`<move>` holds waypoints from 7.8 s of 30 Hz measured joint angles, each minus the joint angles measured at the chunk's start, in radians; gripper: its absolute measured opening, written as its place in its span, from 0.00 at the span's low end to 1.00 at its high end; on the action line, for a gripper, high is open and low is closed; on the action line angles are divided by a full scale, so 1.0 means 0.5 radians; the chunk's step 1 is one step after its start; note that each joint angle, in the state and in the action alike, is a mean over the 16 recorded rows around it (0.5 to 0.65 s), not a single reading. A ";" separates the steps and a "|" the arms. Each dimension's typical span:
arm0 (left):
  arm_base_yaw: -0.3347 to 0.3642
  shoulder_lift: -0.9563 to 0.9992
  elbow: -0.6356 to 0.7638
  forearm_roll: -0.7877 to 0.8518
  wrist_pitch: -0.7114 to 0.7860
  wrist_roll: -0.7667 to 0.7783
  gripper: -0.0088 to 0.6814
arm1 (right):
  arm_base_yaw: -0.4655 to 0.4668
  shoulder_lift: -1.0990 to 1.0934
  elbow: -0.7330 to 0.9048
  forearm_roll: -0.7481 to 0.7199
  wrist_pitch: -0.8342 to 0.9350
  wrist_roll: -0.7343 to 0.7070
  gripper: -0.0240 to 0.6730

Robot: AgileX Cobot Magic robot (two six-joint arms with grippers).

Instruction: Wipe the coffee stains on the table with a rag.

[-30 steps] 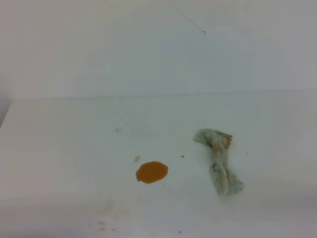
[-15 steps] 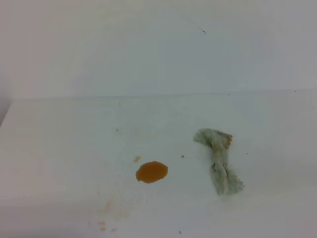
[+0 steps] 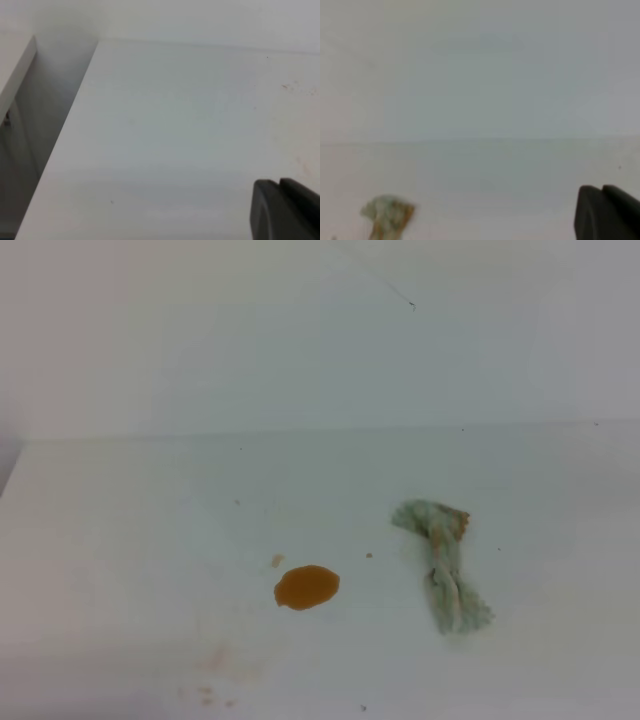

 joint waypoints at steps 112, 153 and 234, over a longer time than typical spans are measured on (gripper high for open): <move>0.000 -0.001 0.000 0.000 -0.004 0.000 0.01 | 1.299 3.321 -2.069 1.134 0.701 -0.999 0.06; 0.000 0.000 0.000 0.000 -0.004 0.000 0.01 | 1.125 3.361 -2.078 0.828 0.690 -0.908 0.03; 0.000 0.000 0.000 0.004 -0.004 0.000 0.01 | 0.467 2.635 -1.045 1.073 0.022 -1.338 0.62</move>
